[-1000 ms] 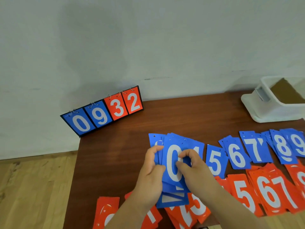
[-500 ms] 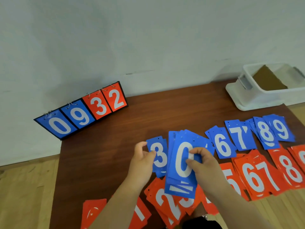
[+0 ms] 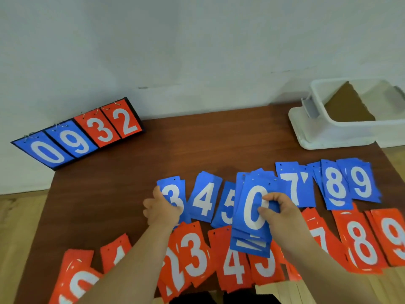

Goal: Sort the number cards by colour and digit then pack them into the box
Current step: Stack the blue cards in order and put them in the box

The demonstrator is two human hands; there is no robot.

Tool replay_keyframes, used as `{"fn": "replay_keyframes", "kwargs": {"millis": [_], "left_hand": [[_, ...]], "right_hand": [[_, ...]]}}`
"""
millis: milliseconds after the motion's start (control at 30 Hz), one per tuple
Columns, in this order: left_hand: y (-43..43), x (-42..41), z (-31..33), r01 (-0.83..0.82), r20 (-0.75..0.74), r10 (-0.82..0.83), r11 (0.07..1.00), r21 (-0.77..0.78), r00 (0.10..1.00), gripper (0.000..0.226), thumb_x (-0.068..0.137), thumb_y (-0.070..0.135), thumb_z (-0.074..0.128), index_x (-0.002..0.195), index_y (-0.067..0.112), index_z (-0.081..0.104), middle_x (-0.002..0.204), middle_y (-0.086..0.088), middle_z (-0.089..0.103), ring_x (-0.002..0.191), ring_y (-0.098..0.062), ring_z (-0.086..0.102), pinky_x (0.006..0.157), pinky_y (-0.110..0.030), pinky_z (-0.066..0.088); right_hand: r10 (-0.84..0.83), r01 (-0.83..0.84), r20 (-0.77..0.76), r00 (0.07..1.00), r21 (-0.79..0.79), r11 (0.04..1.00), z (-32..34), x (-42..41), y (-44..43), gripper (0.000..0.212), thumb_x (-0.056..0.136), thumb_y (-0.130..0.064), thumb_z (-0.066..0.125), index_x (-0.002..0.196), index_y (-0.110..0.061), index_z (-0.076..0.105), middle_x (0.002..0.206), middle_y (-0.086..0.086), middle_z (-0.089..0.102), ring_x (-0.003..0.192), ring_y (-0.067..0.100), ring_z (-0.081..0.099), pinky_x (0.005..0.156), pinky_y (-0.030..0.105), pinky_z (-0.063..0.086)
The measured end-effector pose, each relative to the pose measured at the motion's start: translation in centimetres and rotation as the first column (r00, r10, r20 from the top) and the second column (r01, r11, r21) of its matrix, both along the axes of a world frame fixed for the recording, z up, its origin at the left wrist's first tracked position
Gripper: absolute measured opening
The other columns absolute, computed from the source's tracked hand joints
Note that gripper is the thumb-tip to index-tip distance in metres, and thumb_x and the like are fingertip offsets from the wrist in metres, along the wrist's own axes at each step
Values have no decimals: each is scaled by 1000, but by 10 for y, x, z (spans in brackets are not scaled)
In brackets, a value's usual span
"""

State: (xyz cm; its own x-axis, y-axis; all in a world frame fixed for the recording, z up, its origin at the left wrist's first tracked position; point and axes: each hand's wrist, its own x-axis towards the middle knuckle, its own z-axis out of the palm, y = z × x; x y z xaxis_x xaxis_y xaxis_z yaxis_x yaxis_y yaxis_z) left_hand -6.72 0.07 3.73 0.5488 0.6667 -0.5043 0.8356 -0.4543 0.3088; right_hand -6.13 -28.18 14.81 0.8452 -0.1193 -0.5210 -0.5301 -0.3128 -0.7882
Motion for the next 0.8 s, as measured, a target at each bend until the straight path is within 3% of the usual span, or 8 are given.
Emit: {"fn": "replay_keyframes", "kwargs": {"millis": [100,233,300,400,500,600,667,800], "left_hand": [[0,-5,-4,-9,103,16,998,-64,995,102,80,25,83,156,32,16,136,-17,35,90,-25,55,82,-35,51],[-3,-12,-14,66,252,-51,997,-49,966,83,81,17,80,149,27,32,129,-11,58,114,-31,61,88,-38,54],[-5,-11,-13,63,218,-69,997,35,973,79,81,23,80,146,26,35,128,-9,60,116,-32,60,90,-41,53],[-8,-4,-8,69,84,-81,989,131,993,82,81,30,79,148,30,32,131,-11,48,117,-37,51,89,-43,49],[-6,3,-7,-25,22,24,999,30,999,83,84,25,76,151,34,28,133,-14,33,114,-39,46,79,-38,50],[0,2,-11,-62,37,64,996,-62,997,86,82,20,79,151,34,29,132,-13,27,98,-34,56,80,-37,56],[3,-1,-14,-40,97,51,993,-111,994,84,83,16,80,150,31,33,134,-13,32,92,-29,58,78,-33,54],[4,-7,-18,45,269,-5,989,-140,963,68,85,7,74,143,24,44,132,-9,53,114,-28,59,85,-34,55]], "right_hand": [[21,-21,-15,1000,22,1000,-3,9,-20,21,93,-13,68,97,-32,61,105,-5,67,89,43,68,70,63,57],[49,-48,-23,999,59,997,-6,18,-30,20,93,-12,68,98,-30,60,109,-4,66,86,24,71,72,56,60],[58,-56,-26,998,67,996,-6,21,-31,19,93,-12,68,98,-29,60,109,-4,66,86,21,70,73,53,61],[66,-64,-24,998,70,996,-6,21,-28,19,93,-13,69,100,-28,60,110,-4,65,89,17,69,71,45,63],[56,-53,-32,998,76,996,-7,18,-23,18,93,-13,69,101,-26,60,109,-3,66,90,18,70,71,45,63],[58,-55,-42,997,64,996,-8,14,-15,18,93,-13,69,100,-27,60,108,-3,66,89,19,70,72,49,63],[51,-48,-41,998,62,997,-7,12,-8,18,93,-12,69,99,-27,60,109,-3,66,89,20,70,73,51,62],[51,-49,-41,998,50,998,-6,8,9,18,93,-11,68,100,-26,60,107,-4,66,86,19,70,72,50,62]]}}
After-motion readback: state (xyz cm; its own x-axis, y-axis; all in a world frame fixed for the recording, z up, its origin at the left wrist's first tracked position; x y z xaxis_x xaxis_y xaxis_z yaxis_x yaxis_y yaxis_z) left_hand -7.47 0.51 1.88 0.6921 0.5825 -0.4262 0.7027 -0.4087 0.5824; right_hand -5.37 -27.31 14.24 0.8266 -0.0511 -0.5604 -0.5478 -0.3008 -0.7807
